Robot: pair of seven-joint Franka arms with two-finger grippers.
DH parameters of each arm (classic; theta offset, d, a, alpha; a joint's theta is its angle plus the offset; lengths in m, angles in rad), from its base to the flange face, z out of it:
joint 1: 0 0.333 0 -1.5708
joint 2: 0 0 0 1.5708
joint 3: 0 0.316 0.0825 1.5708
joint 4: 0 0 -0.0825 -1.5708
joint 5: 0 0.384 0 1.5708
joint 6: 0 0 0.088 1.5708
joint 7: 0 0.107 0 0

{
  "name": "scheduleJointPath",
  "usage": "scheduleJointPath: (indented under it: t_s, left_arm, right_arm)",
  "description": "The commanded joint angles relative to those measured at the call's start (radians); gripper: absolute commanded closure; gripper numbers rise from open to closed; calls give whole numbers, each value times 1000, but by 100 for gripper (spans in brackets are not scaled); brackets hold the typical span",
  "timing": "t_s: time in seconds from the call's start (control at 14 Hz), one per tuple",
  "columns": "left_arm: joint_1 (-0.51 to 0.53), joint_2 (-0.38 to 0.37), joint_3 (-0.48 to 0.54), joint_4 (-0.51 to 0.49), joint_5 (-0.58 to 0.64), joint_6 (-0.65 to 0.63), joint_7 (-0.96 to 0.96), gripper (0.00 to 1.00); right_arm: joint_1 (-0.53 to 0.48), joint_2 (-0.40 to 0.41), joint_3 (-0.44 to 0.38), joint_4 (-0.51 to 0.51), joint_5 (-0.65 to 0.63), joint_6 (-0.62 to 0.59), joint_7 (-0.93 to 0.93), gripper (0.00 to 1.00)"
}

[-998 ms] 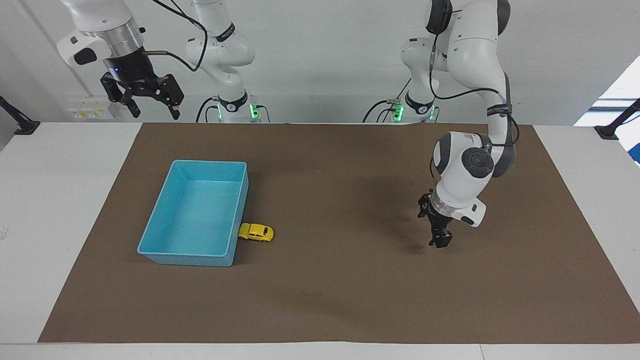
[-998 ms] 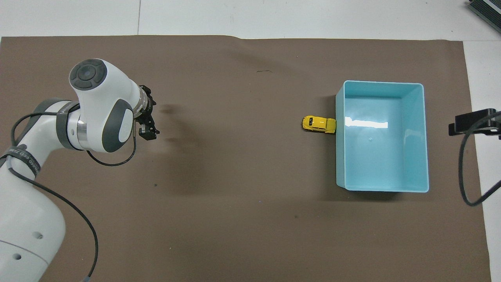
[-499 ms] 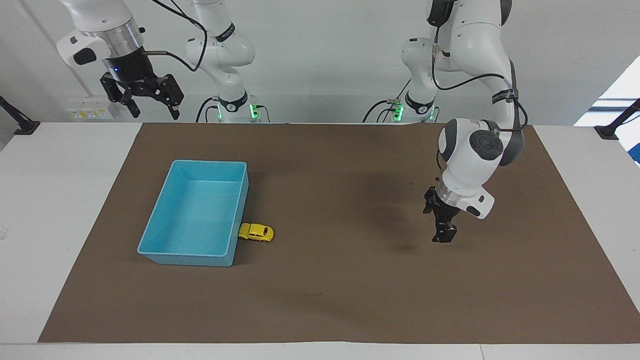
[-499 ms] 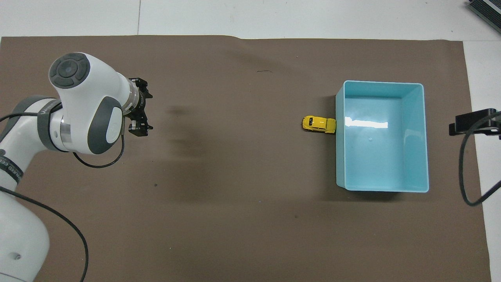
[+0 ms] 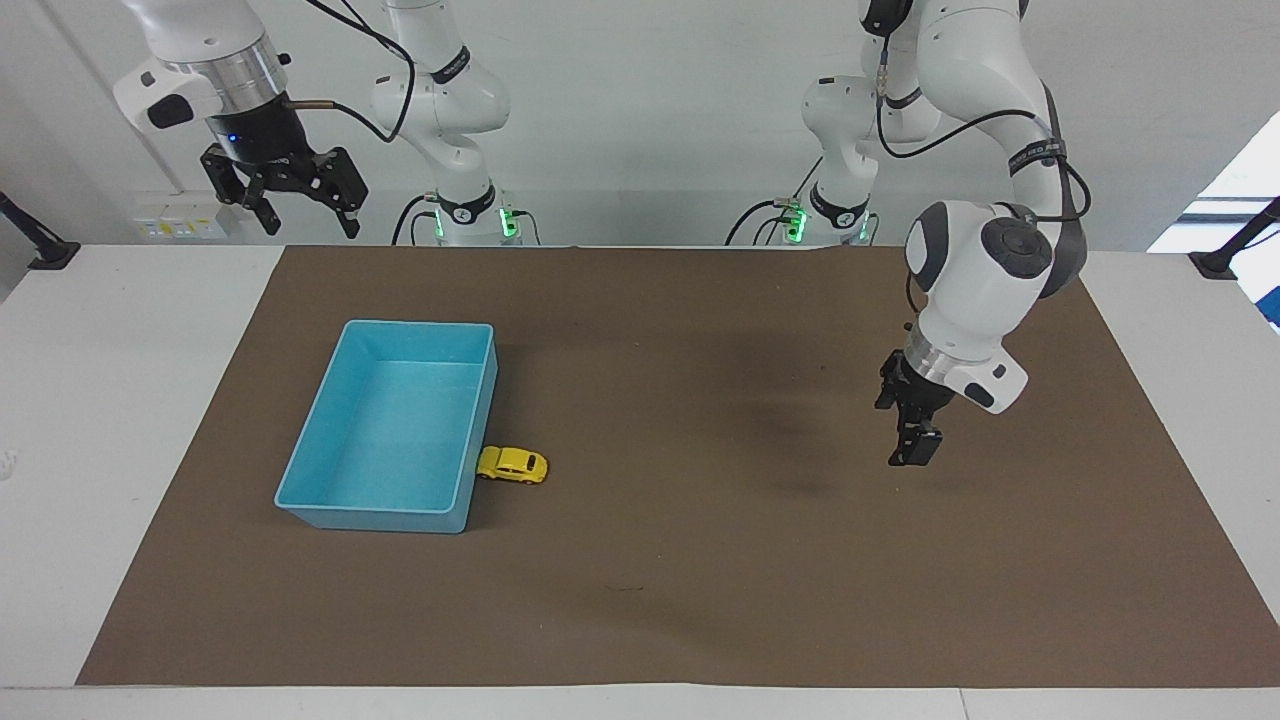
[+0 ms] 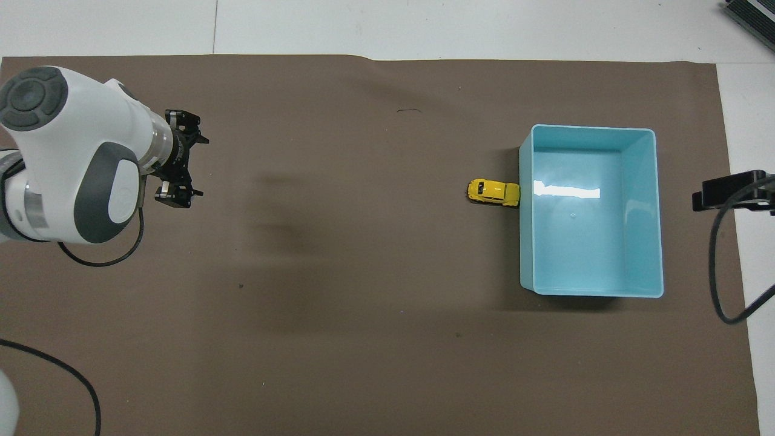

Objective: Wind up and store yellow beetle car
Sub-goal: 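Retract the left gripper while the right gripper moves in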

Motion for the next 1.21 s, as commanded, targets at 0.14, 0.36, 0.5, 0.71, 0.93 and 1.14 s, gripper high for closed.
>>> scheduleJointPath:
  t_s: [0.14,0.36,0.5,0.71,0.93,1.14]
  left_arm:
    - [47,-99,-9,-12,12,-90,152,0]
    - [59,-133,-9,-10,12,-125,249,0]
    - [66,-150,-7,-6,12,-153,332,0]
    - [81,-173,-7,-4,12,-190,528,0]
    - [92,-190,-7,-4,12,-252,700,0]
    - [116,-219,-8,-10,12,-285,881,0]
  right_arm:
    - [-3,-21,5,-60,61,60,-141,0]
    - [3,-15,10,-65,62,74,-265,0]
    - [3,-5,27,-69,58,77,-394,0]
    - [4,-5,47,-99,49,112,-598,0]
    - [4,3,48,-120,52,116,-675,0]
    - [4,14,63,-146,53,134,-755,0]
